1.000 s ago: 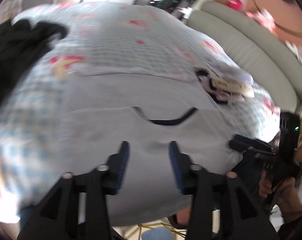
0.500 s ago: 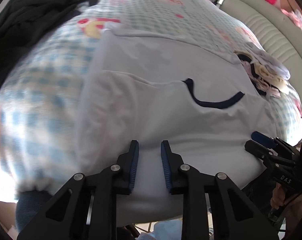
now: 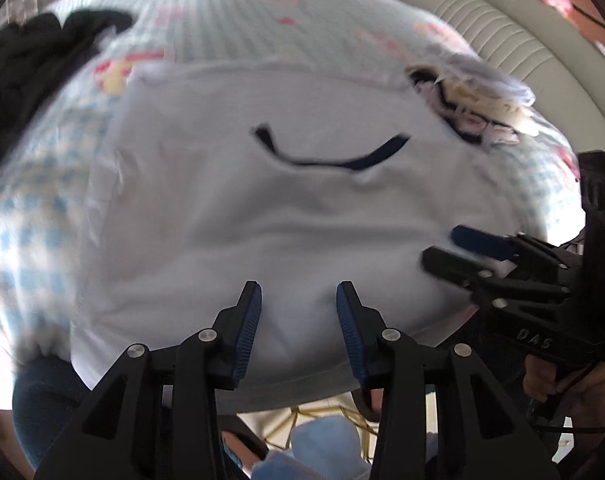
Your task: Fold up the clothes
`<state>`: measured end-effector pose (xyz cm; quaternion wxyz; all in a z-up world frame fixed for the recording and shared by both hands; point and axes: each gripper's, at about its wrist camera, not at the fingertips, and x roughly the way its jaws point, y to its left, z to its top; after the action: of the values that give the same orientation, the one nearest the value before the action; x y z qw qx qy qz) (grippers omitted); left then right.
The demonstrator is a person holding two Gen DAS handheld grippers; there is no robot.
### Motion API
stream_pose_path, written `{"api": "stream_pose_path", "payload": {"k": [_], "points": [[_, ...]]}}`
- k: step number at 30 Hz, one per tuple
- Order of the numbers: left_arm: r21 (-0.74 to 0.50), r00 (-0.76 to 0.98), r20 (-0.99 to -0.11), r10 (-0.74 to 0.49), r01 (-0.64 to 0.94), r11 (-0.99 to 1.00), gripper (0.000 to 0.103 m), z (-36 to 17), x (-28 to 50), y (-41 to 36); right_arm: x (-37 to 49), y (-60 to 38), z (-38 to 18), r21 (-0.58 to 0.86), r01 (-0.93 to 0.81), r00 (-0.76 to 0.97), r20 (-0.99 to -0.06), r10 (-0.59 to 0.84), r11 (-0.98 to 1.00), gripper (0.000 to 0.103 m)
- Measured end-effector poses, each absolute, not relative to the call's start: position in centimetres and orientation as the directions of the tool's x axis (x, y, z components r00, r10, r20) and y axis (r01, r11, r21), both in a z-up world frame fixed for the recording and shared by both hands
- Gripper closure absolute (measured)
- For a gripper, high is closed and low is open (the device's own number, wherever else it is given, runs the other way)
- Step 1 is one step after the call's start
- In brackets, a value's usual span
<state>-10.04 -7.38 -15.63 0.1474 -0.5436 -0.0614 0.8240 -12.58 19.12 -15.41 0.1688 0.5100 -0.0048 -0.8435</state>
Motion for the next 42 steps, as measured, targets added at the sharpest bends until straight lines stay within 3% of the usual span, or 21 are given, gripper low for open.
{"api": "stream_pose_path", "payload": {"k": [2,6,8,14,19,21,23,28,32,34,37,42], "points": [[-0.288,-0.338,-0.883,0.325,-0.155,-0.945,0.068,-15.6,-10.7,-8.4,-12.6,19.9,-15.8,0.176,0.268,-0.416,-0.866,-0.278,-0.947,0.047],[-0.247,-0.401,-0.870,0.285,-0.145,-0.958,0.066,-13.4,-12.1,-10.1,-13.7,21.3,-14.4,0.155,0.252,-0.438,-0.862,-0.255,-0.955,0.048],[-0.285,-0.391,-0.855,0.341,-0.196,-0.938,0.066,-13.3,-13.8,-9.7,-14.7,21.2,-13.6,0.139,0.278,-0.454,-0.853,-0.257,-0.951,0.047],[-0.220,-0.313,-0.899,0.306,-0.284,-0.933,0.066,-17.0,-18.5,-5.8,-20.0,19.3,-16.8,0.141,0.334,-0.344,-0.902,-0.260,-0.932,0.044],[-0.163,-0.407,-0.888,0.214,-0.156,-0.974,0.066,-17.1,-21.4,-8.3,-22.1,19.4,-17.0,0.113,0.280,-0.427,-0.875,-0.229,-0.953,0.044],[-0.206,-0.443,-0.871,0.214,-0.067,-0.976,0.065,-16.7,-21.9,-10.3,-22.8,20.7,-17.1,0.124,0.208,-0.492,-0.844,-0.213,-0.970,0.044],[-0.292,-0.458,-0.844,0.278,-0.041,-0.956,0.067,-16.2,-21.5,-11.5,-23.3,21.8,-17.7,0.149,0.156,-0.498,-0.842,-0.208,-0.976,0.046],[-0.210,-0.500,-0.818,0.285,-0.202,-0.957,0.066,-14.7,-19.3,-8.1,-21.4,20.9,-16.0,0.141,0.208,-0.547,-0.804,-0.235,-0.968,0.042],[-0.132,-0.461,-0.874,0.156,-0.085,-0.988,0.067,-15.9,-19.7,-9.2,-21.1,19.8,-17.2,0.045,0.234,-0.511,-0.844,-0.163,-0.971,0.040],[-0.142,-0.503,-0.849,0.162,-0.078,-0.987,0.066,-13.7,-18.1,-10.6,-20.0,21.1,-16.4,0.121,0.202,-0.501,-0.840,-0.208,-0.972,0.044],[-0.163,-0.525,-0.833,0.175,-0.069,-0.984,0.053,-11.7,-15.6,-12.0,-17.2,22.4,-13.6,0.210,0.217,-0.517,-0.803,-0.295,-0.953,0.039],[-0.089,-0.421,-0.903,0.082,-0.002,-0.996,0.057,-14.9,-14.4,-13.1,-14.3,23.3,-14.4,0.198,0.152,-0.492,-0.835,-0.248,-0.968,0.039]]}}
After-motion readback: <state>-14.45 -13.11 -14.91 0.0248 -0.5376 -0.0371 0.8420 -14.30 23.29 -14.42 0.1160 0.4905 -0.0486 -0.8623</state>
